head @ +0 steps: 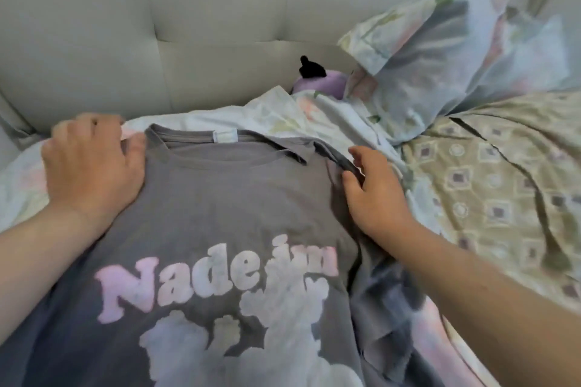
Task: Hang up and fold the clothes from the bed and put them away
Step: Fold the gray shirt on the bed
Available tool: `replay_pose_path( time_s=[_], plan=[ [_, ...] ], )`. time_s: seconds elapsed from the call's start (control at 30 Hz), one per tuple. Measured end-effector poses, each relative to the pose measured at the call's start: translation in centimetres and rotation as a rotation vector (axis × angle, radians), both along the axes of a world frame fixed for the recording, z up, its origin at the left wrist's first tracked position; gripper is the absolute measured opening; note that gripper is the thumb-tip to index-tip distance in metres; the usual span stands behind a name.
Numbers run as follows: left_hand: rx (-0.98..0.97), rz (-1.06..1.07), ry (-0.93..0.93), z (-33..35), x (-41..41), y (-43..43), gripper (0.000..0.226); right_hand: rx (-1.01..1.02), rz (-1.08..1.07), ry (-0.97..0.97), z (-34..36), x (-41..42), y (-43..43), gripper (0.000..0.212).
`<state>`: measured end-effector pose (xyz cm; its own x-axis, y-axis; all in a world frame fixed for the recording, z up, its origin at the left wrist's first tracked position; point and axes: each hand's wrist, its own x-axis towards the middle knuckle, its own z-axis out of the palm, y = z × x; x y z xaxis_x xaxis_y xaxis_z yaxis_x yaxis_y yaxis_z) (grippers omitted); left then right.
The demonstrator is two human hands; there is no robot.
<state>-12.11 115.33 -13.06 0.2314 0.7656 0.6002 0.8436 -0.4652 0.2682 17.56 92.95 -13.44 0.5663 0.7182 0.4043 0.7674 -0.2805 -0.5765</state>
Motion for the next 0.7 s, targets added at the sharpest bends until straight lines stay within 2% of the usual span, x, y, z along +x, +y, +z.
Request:
replay_pose_path(
  time_s=[0.03, 0.1, 0.17, 0.23, 0.27, 0.37, 0.5, 0.57, 0.6, 0.63, 0.7],
  plan=[
    [0.048, -0.079, 0.0, 1.2, 0.8, -2.1, 0.048, 0.084, -0.023, -0.027, 0.4, -0.3, -3.1, 0.033],
    [0.055, -0.371, 0.057, 2.0, 3.8, -7.4, 0.054, 0.126, -0.165, -0.014, -0.2, -0.6, -9.0, 0.03],
    [0.041, -0.673, 0.147, 1.0, 7.7, -12.9, 0.056, 0.075, -0.307, 0.163, -1.9, -1.0, -13.1, 0.021],
    [0.006, -0.874, 0.265, -1.0, 11.3, -17.5, 0.063, -0.003, -0.34, 0.375, -4.2, -1.8, -15.0, 0.009],
    [-0.062, -0.897, 0.321, -2.1, 12.7, -18.8, 0.075, -0.029, -0.337, 0.408, -5.1, -2.1, -15.4, 0.015],
    [-0.207, -0.749, 0.405, -5.8, 14.7, -19.5, 0.107, -0.014, -0.337, 0.473, -5.6, -1.9, -14.9, 0.021],
    [-0.26, -0.718, 0.368, -8.0, 14.8, -19.3, 0.121, -0.05, -0.29, 0.655, -5.6, -1.2, -13.7, 0.036],
    [-0.267, -0.726, 0.304, -8.2, 14.9, -19.4, 0.121, -0.05, -0.273, 0.579, -6.1, -1.8, -13.5, 0.042],
    [-0.251, -0.726, 0.286, -8.2, 14.7, -19.6, 0.117, -0.061, -0.285, 0.496, -6.6, -2.3, -13.5, 0.037],
    [-0.223, -0.73, 0.262, -8.2, 14.5, -19.8, 0.109, -0.024, -0.319, 0.453, -7.2, -2.8, -13.6, 0.032],
    [-0.181, -0.742, 0.2, -8.2, 14.0, -20.1, 0.087, 0.148, -0.421, 0.451, -7.7, -3.2, -13.8, 0.04]
  ],
)
